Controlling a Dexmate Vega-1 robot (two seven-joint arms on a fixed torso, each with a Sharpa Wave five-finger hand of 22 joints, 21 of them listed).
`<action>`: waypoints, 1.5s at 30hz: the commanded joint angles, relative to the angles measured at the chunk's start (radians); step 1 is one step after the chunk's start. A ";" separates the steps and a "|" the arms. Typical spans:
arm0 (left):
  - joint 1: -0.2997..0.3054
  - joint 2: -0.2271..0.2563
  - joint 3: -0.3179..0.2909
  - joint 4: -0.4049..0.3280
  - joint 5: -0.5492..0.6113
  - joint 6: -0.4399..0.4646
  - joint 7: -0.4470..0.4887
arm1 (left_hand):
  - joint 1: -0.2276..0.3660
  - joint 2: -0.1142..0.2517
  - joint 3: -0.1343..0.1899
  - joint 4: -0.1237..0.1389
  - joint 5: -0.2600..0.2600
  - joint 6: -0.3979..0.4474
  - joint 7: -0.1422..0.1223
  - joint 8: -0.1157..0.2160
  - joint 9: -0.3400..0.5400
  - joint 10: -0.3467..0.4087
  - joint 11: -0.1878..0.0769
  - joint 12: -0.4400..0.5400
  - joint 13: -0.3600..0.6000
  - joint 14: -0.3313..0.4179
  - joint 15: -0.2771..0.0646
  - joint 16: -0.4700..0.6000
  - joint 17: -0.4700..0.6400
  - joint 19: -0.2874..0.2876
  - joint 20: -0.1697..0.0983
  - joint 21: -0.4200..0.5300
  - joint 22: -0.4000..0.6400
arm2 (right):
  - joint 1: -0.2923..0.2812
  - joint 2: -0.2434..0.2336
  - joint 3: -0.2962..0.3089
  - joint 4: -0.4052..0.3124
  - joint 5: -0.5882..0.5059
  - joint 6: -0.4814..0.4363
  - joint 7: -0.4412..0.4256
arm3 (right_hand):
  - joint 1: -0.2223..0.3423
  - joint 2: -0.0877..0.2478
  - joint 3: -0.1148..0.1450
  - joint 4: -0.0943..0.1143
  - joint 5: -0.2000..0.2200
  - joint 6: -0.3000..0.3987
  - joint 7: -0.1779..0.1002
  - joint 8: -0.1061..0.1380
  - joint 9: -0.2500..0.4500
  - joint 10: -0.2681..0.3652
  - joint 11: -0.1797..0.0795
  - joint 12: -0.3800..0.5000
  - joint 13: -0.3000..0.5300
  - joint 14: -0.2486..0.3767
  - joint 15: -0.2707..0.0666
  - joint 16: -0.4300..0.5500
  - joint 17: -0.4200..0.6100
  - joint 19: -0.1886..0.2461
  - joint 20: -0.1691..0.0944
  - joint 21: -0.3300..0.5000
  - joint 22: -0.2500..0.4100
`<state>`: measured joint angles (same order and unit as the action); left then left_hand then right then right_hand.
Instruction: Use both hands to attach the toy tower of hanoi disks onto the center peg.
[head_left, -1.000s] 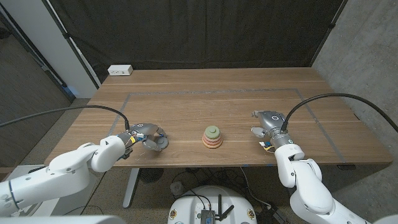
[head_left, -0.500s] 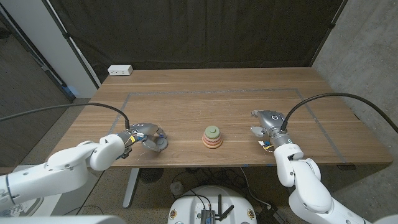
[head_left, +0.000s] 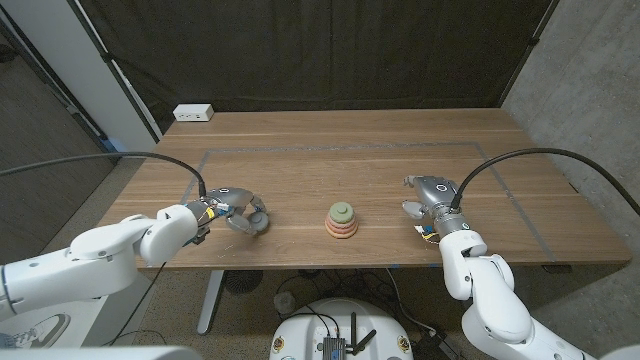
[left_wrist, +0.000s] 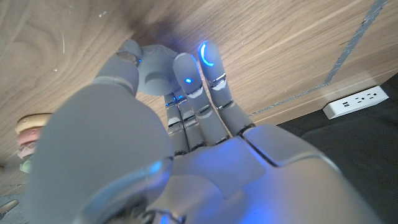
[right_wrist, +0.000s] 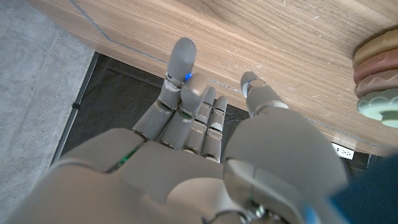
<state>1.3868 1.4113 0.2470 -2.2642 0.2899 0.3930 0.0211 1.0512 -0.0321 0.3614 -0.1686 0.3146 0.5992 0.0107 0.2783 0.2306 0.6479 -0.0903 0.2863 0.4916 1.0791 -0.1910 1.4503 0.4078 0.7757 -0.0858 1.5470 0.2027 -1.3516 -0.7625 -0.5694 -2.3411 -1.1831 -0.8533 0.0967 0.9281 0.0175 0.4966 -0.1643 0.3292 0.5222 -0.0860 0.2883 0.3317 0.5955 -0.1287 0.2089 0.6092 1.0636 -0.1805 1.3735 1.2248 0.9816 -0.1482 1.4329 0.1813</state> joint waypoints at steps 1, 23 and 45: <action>-0.023 0.037 -0.015 -0.013 -0.050 -0.024 -0.005 | 0.012 0.007 0.002 -0.001 0.006 0.011 0.000 -0.004 0.003 0.066 -0.059 0.008 0.005 0.011 -0.029 0.006 -0.001 0.010 -0.124 0.009 0.002 | 0.009 0.014 -0.011 0.003 -0.005 -0.010 -0.002 | 0.001 0.006 0.010 0.000 0.007 0.009 0.002 0.005 0.004 0.007 0.000 0.002 0.004 0.010 -0.037 0.005 0.000 0.009 -0.071 0.002 0.003; -0.057 0.105 -0.057 -0.055 -0.112 -0.032 -0.012 | 0.025 0.010 0.001 0.001 0.010 0.022 0.002 -0.008 0.005 0.080 -0.057 0.007 0.014 0.014 -0.029 0.008 -0.002 0.012 -0.124 0.011 0.004 | -0.006 0.012 -0.004 -0.007 0.016 -0.025 -0.024 | 0.000 0.007 0.014 0.000 0.010 0.019 0.003 0.007 0.005 0.013 0.002 0.002 0.006 0.007 -0.038 0.004 -0.006 0.014 -0.072 0.002 0.001; -0.123 0.098 -0.058 -0.062 -0.124 -0.095 -0.033 | 0.023 0.012 -0.003 0.005 0.013 0.036 0.002 -0.010 0.008 0.091 -0.060 0.007 0.022 0.017 -0.029 0.010 -0.002 0.012 -0.124 0.010 0.004 | -0.016 -0.002 -0.005 -0.015 0.035 -0.047 -0.049 | 0.000 0.008 0.017 0.000 0.012 0.023 0.003 0.008 0.005 0.016 0.000 0.000 0.007 0.014 -0.037 0.012 -0.002 0.020 -0.072 0.001 0.001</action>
<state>1.3149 1.5383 0.1660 -2.3291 0.1502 0.3359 0.0114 1.0712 -0.0288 0.3612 -0.1686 0.3189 0.6248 0.0096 0.2703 0.2346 0.6598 -0.0865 0.2873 0.4972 1.0863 -0.1948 1.4503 0.4035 0.7775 -0.0839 1.5533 0.2024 -1.3639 -0.7571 -0.5732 -2.3524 -1.1570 -0.8912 0.0612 0.9281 0.0174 0.5049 -0.1642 0.3367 0.5397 -0.0820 0.2923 0.3317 0.6042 -0.1268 0.2089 0.6142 1.0688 -0.1860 1.3813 1.2201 0.9958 -0.1554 1.4329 0.1816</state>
